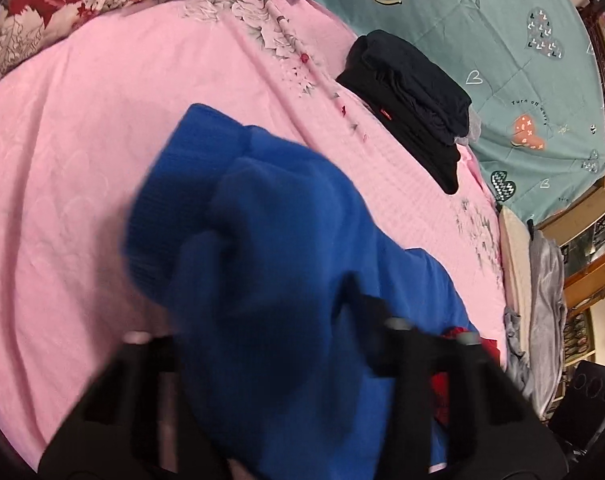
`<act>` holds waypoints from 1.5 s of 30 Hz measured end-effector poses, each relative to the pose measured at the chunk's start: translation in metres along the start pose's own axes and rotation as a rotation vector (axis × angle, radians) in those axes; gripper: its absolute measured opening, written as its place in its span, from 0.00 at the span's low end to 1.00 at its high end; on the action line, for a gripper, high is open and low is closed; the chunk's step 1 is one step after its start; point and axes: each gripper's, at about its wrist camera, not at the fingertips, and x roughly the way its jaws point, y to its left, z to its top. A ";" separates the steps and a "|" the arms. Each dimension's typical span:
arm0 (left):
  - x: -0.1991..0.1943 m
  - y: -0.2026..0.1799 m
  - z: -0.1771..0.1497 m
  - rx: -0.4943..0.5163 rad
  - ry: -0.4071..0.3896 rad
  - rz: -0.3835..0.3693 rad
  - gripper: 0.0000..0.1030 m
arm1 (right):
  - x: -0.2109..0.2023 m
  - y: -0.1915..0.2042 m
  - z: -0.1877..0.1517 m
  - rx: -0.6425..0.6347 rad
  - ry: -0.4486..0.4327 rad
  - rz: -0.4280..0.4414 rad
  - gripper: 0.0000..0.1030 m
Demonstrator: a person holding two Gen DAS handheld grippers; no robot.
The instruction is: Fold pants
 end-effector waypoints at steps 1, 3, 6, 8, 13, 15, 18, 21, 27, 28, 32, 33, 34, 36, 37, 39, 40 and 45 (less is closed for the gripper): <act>-0.001 0.002 0.001 -0.011 0.002 -0.014 0.21 | -0.002 0.000 0.000 -0.003 -0.006 0.000 0.94; -0.004 -0.001 0.000 -0.006 -0.009 -0.006 0.18 | -0.007 -0.001 0.001 -0.006 -0.022 -0.015 0.94; -0.013 -0.026 -0.003 0.081 -0.051 0.071 0.17 | -0.020 -0.009 0.001 0.019 -0.043 -0.044 0.94; -0.024 -0.057 -0.006 0.197 -0.095 0.136 0.17 | -0.036 -0.017 -0.001 0.041 -0.076 -0.068 0.94; -0.045 -0.171 -0.040 0.607 -0.160 0.182 0.17 | -0.093 -0.038 -0.009 0.092 -0.205 -0.134 0.94; -0.042 -0.207 -0.060 0.723 -0.127 0.143 0.17 | -0.120 -0.048 -0.014 0.115 -0.275 -0.167 0.94; -0.011 -0.251 -0.102 0.880 -0.009 0.113 0.18 | -0.159 -0.064 -0.030 0.165 -0.368 -0.207 0.94; 0.031 -0.265 -0.136 0.948 0.132 0.120 0.34 | -0.188 -0.081 -0.051 0.237 -0.451 -0.218 0.94; 0.012 -0.274 -0.148 0.921 0.189 -0.126 0.90 | -0.209 -0.098 -0.082 0.309 -0.494 -0.210 0.94; 0.000 -0.274 -0.145 0.918 0.184 -0.161 0.91 | -0.208 -0.098 -0.083 0.308 -0.486 -0.210 0.94; -0.026 -0.249 -0.118 0.828 0.143 -0.181 0.92 | -0.199 -0.093 -0.070 0.291 -0.464 -0.169 0.94; -0.030 -0.238 -0.108 0.791 0.130 -0.161 0.92 | -0.194 -0.088 -0.064 0.276 -0.455 -0.143 0.94; -0.034 -0.225 -0.100 0.752 0.114 -0.136 0.92 | -0.189 -0.081 -0.060 0.259 -0.445 -0.116 0.94; -0.039 -0.192 -0.074 0.637 0.085 -0.075 0.92 | -0.171 -0.063 -0.043 0.208 -0.412 -0.033 0.94; -0.040 -0.176 -0.062 0.586 0.074 -0.048 0.92 | -0.161 -0.053 -0.033 0.183 -0.389 0.006 0.94; -0.049 -0.154 -0.048 0.528 0.052 -0.015 0.92 | -0.139 -0.034 -0.015 0.145 -0.346 0.054 0.94; -0.051 -0.146 -0.043 0.510 0.043 0.010 0.92 | -0.124 -0.024 -0.005 0.126 -0.310 0.076 0.94; -0.049 -0.128 -0.033 0.498 0.028 -0.006 0.92 | -0.092 -0.017 -0.010 0.158 -0.156 -0.032 0.94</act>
